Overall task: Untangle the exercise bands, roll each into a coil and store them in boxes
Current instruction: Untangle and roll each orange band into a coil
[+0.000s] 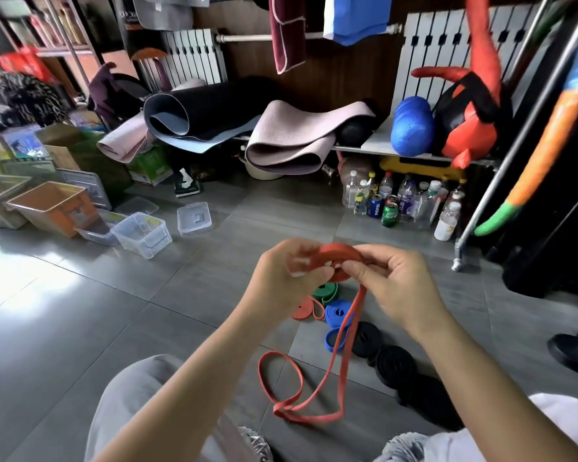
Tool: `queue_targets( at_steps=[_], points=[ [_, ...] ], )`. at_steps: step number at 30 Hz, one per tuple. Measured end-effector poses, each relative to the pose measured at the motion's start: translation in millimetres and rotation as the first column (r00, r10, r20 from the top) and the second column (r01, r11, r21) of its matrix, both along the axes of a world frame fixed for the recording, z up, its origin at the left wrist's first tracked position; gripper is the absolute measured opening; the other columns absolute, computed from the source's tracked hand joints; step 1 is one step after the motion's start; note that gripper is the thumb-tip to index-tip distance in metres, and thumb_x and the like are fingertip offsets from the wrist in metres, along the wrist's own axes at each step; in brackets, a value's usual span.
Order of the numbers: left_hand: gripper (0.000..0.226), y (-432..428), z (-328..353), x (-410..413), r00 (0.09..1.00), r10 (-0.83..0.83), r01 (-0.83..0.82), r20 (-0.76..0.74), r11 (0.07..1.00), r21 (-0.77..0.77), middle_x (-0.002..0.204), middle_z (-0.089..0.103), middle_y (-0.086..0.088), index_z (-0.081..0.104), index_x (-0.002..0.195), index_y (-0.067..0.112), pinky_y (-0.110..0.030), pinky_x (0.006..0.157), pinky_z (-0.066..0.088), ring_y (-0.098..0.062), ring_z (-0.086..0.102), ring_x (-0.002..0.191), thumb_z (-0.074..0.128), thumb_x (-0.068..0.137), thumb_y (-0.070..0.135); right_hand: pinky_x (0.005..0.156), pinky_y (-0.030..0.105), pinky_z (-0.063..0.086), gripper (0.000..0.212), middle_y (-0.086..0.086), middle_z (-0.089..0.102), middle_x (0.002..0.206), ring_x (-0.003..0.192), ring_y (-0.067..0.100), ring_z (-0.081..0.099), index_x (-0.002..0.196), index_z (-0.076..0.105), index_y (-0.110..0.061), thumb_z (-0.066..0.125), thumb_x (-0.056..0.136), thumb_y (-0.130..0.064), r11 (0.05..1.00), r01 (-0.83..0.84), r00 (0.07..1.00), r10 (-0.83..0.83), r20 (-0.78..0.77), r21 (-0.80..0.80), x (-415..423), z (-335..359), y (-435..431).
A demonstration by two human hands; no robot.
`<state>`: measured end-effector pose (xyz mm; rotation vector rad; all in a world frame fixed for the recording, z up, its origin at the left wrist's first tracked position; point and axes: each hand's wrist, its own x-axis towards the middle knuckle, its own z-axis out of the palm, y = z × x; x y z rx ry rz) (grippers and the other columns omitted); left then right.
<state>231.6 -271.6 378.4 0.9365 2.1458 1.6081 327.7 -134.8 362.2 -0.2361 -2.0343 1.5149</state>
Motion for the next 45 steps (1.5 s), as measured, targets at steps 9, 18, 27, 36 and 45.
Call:
queue_targets(
  at_steps=[9,18,27,36,45],
  points=[
    [0.018,2,44,-20,0.930,-0.149,0.072,-0.335,0.970,-0.233,0.080,0.070,0.007,0.071,0.087,0.023,-0.030,0.078,0.053,-0.010,0.066,0.077,0.074,0.077,0.008,0.071,0.024,0.056,0.026,-0.011,0.074,0.079,0.075,0.008,0.070,0.080,0.070,-0.039,0.078,0.072,-0.015,0.996,-0.018,0.998,0.012,0.063,0.091,-7,23,8],
    [0.025,11,39,-15,0.940,-0.133,0.003,0.315,0.925,0.379,0.094,0.073,-0.012,0.068,0.101,0.008,-0.025,0.073,0.055,-0.022,0.070,0.087,0.069,0.077,0.007,0.070,0.013,0.051,0.026,-0.006,0.075,0.083,0.080,0.007,0.069,0.081,0.074,-0.027,0.076,0.055,-0.027,0.946,-0.043,0.985,-0.013,-0.170,-0.321,-15,19,2],
    [0.027,16,39,-22,0.998,-0.053,0.050,0.022,0.993,0.109,0.099,0.069,0.003,0.062,0.103,0.019,-0.020,0.072,0.054,-0.010,0.067,0.089,0.071,0.080,0.008,0.066,0.012,0.051,0.034,-0.015,0.073,0.079,0.073,0.001,0.068,0.080,0.069,-0.037,0.073,0.075,-0.004,0.995,0.056,0.992,-0.065,-0.112,-0.082,-17,23,11],
    [0.016,25,89,-36,0.768,-0.274,0.050,-0.578,0.927,-0.372,0.076,0.062,0.015,0.071,0.093,0.019,-0.027,0.079,0.049,-0.010,0.063,0.079,0.074,0.077,0.015,0.071,0.026,0.056,0.029,-0.014,0.071,0.072,0.069,0.010,0.065,0.075,0.068,-0.037,0.079,0.066,-0.012,0.998,0.063,0.998,-0.062,-0.028,0.019,-19,36,21],
    [0.015,24,78,-33,0.989,-0.134,0.119,0.069,0.975,0.186,0.087,0.073,-0.007,0.069,0.091,0.017,-0.026,0.066,0.058,-0.018,0.070,0.082,0.066,0.084,0.004,0.064,0.012,0.051,0.020,-0.012,0.073,0.074,0.069,0.002,0.068,0.080,0.071,-0.025,0.072,0.060,-0.019,0.980,0.022,0.990,-0.050,-0.135,-0.197,-14,39,22]
  ],
)
